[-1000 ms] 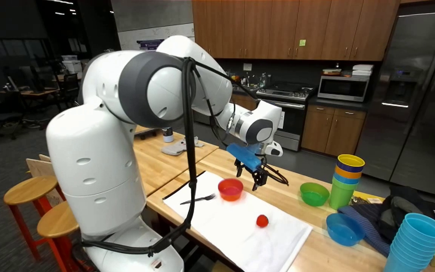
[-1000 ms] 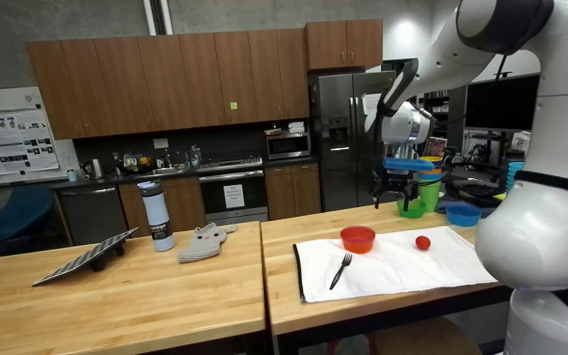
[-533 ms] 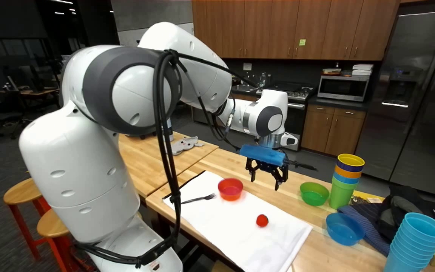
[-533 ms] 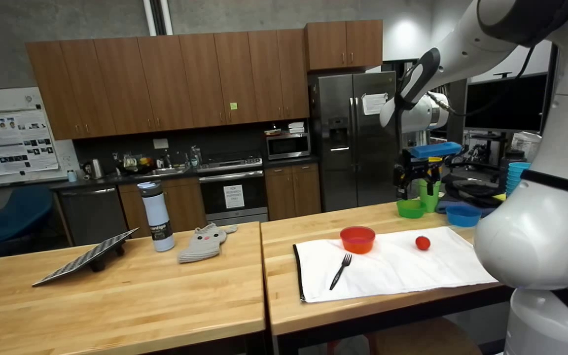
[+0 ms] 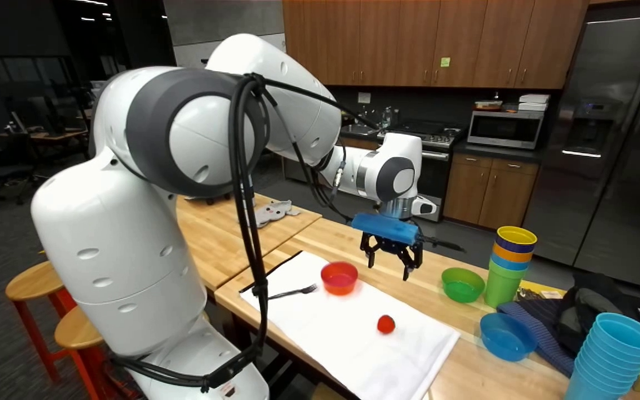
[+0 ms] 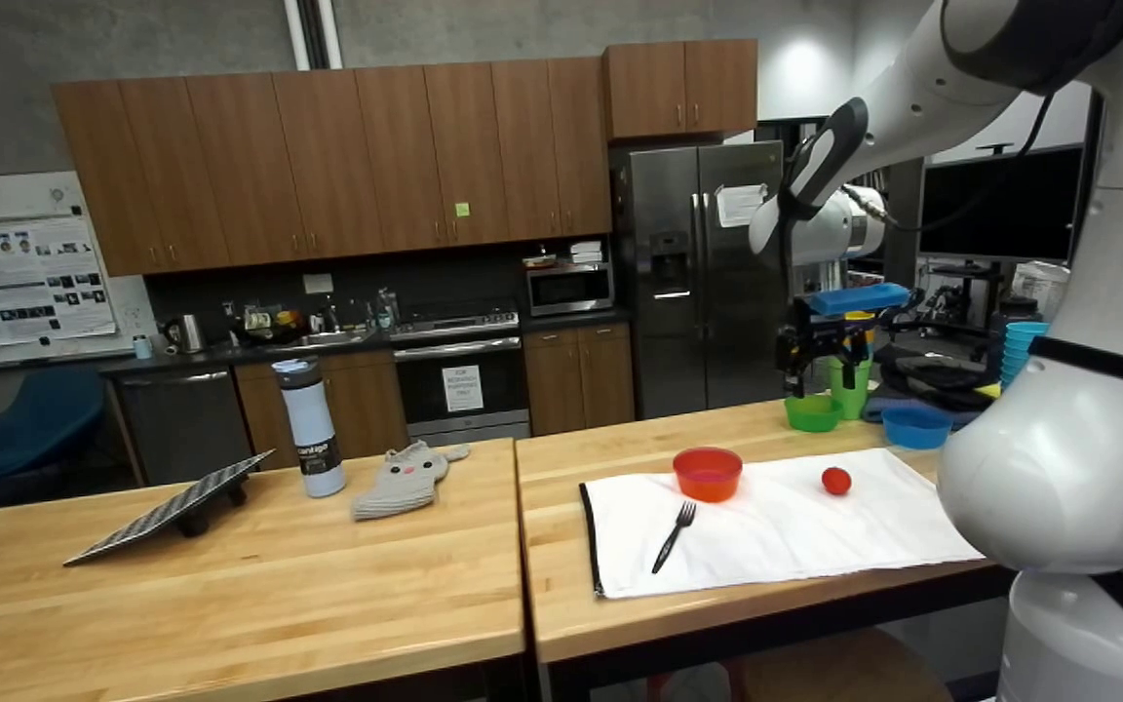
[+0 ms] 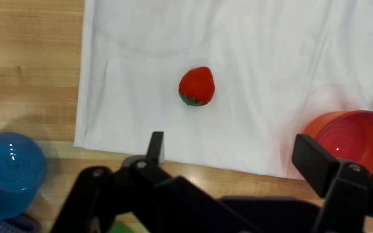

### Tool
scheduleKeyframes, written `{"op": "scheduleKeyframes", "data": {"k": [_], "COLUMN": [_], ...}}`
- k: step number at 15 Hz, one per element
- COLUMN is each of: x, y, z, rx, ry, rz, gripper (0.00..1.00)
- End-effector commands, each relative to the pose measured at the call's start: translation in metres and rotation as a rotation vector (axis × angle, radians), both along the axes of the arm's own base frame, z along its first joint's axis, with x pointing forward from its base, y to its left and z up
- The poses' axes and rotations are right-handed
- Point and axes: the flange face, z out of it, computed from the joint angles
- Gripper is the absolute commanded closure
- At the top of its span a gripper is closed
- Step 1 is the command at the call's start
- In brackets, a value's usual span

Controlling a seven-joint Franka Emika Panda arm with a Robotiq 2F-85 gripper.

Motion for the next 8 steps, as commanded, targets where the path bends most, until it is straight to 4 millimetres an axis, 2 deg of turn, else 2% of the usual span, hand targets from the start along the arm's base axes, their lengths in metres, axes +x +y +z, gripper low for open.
{"op": "scheduleKeyframes", "data": {"k": [1, 6, 8], "x": [0.002, 0.006, 0.006], "y": [0.004, -0.009, -0.013], "z": [0.011, 0.035, 0.04], "rx": [-0.069, -0.267, -0.271], "ry": [-0.039, -0.021, -0.045], "rz": [0.083, 0.31, 0.426], "gripper": [0.0, 0.0, 0.0]}}
